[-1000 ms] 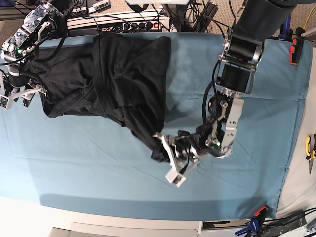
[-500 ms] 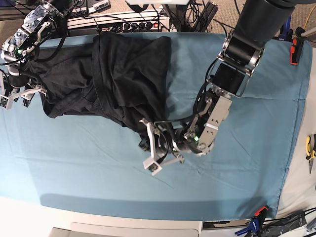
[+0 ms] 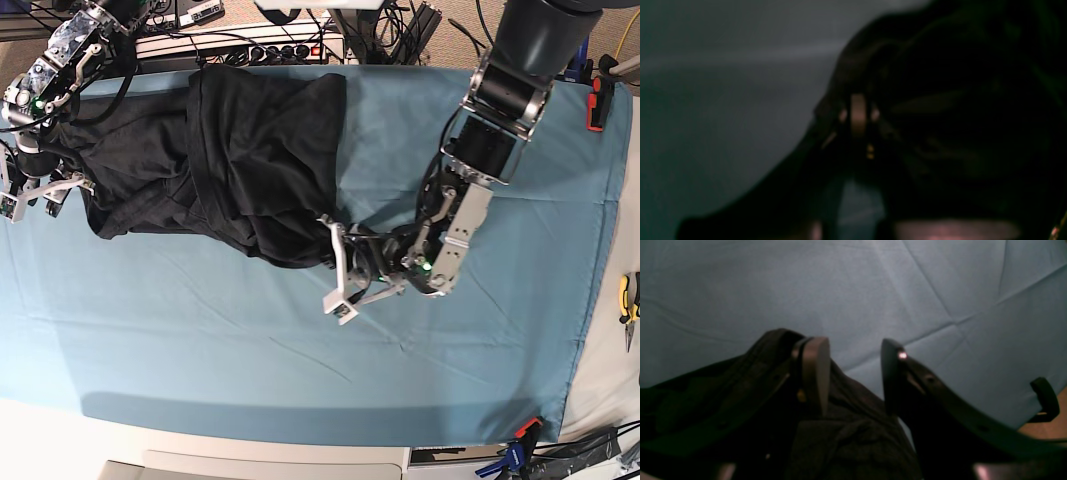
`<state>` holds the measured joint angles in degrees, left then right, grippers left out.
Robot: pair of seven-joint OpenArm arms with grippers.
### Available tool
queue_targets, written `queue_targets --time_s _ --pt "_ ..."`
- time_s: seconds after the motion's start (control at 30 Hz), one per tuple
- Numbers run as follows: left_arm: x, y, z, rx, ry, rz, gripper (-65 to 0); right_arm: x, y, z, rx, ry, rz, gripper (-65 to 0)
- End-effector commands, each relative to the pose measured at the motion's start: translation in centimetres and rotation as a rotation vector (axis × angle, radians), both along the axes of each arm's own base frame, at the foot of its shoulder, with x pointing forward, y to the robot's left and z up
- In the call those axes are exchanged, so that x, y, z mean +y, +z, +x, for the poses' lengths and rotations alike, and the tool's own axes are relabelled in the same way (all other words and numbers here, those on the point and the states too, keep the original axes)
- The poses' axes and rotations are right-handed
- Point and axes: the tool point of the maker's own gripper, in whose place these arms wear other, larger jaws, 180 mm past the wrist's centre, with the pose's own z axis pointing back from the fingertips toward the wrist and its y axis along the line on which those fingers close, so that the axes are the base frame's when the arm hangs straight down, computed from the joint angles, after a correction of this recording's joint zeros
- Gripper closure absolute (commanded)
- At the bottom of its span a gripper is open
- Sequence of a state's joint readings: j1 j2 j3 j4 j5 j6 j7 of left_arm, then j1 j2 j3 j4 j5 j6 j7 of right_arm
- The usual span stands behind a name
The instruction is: Fold the T-shirt properly
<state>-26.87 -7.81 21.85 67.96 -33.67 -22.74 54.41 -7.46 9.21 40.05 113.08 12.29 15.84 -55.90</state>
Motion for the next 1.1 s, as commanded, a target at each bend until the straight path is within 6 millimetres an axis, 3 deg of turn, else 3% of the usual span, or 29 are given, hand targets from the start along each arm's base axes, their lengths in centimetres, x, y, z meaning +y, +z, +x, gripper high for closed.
queue_targets --time_s 0.0,0.17,0.4,0.53,0.63,0.73,0.87,0.97,1.07 --pt "-0.2 1.7 1.0 -0.029 -0.003 -0.033 0.0 -0.4 1.5 0.5 -0.045 0.006 -0.031 -25.7" --pt "0.7 1.3 0.0 0.029 -0.021 -0.044 0.0 -0.3 1.5 0.6 -0.046 0.006 -0.031 -25.7" --pt "-0.8 2.4 -2.1 0.049 -0.164 -0.128 0.0 -0.5 1.2 0.3 -0.025 -0.002 -0.032 -25.7" --pt "-1.1 2.5 -2.5 0.05 -0.2 -0.141 -34.9 -0.8 0.0 0.1 0.003 -0.012 -0.014 -30.0" --pt "-0.8 2.5 -2.0 0.042 -0.176 -0.125 -38.3 -1.2 -1.3 0.2 0.009 -0.018 0.007 -31.2" --pt "-0.2 3.3 -0.7 -0.007 -0.159 -0.083 -38.2 -2.1 -2.3 0.3 0.027 -0.029 0.021 -31.2" --pt "1.9 7.1 2.9 -0.139 -0.071 -0.071 -38.2 -4.0 -2.6 0.9 0.05 -0.03 0.029 -31.2" --pt "5.0 10.4 5.4 -0.236 0.014 -0.077 -38.2 -4.1 -2.5 2.0 0.063 0.044 0.088 -31.2" --pt "9.2 11.9 7.0 -0.28 0.1 -0.057 -38.2 -3.3 -2.8 3.0 0.086 0.143 0.192 -35.3"
